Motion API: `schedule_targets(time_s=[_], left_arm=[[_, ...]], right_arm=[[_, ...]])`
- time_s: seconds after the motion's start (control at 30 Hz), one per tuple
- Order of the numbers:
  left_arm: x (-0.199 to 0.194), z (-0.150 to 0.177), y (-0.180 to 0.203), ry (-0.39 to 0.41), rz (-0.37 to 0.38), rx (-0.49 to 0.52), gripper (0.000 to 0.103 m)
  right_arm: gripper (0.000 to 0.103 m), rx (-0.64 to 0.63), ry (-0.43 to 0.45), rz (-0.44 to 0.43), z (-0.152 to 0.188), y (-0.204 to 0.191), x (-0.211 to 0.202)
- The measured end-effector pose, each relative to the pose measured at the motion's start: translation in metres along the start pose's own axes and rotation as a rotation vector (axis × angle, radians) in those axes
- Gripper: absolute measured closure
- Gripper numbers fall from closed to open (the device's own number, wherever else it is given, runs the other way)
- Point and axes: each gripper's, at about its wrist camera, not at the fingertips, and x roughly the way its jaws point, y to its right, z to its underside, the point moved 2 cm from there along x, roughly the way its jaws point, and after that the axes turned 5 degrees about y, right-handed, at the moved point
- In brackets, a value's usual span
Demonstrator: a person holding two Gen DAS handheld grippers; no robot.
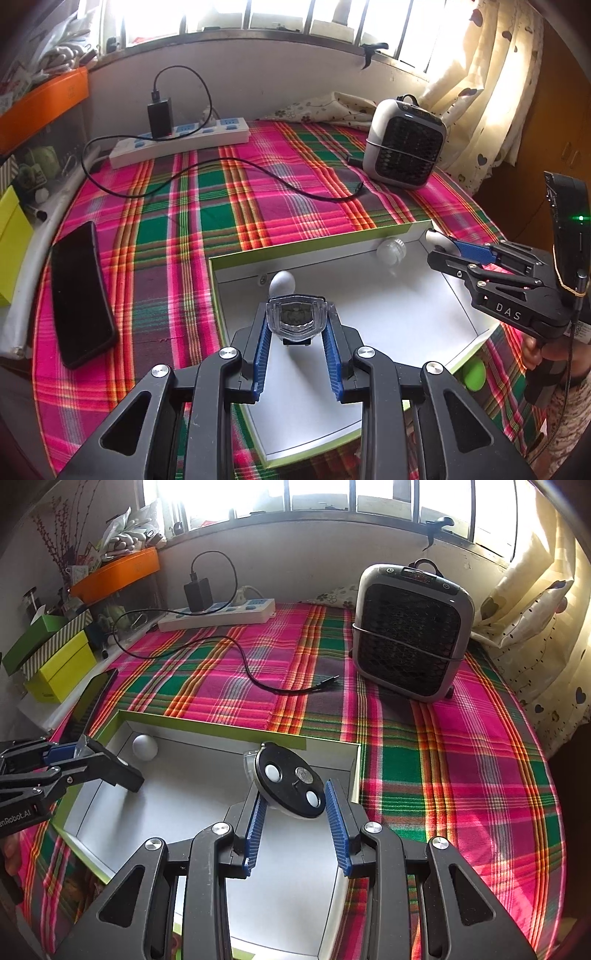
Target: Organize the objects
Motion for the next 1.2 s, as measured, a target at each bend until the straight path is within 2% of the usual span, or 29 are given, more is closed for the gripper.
schedule_targets(time_s=[0.13, 0.3, 0.53, 1.2], left_arm=[[-0.004, 0.002, 0.0, -0.023, -0.036, 0.04, 0.078], [0.009, 0.003, 0.001, -0.065, -0.032, 0.046, 0.078], [0.019, -0.004, 0.008, -0.061, -0.047, 0.081, 0.078], [0.048, -0.011, 0.014, -0.071, -0.031, 0.081, 0.079]], right_arm=[[0.069, -0.017, -0.02, 0.005, 0.005, -0.002, 0.004], [0.069, -0.066, -0.037, 0.041, 0.009, -0.008, 0.012], [0.069, -0.091, -0.047, 0.044, 0.01, -0.009, 0.02], [0.069, -0.098, -0.044, 0.052, 0.007, -0.012, 0.027]])
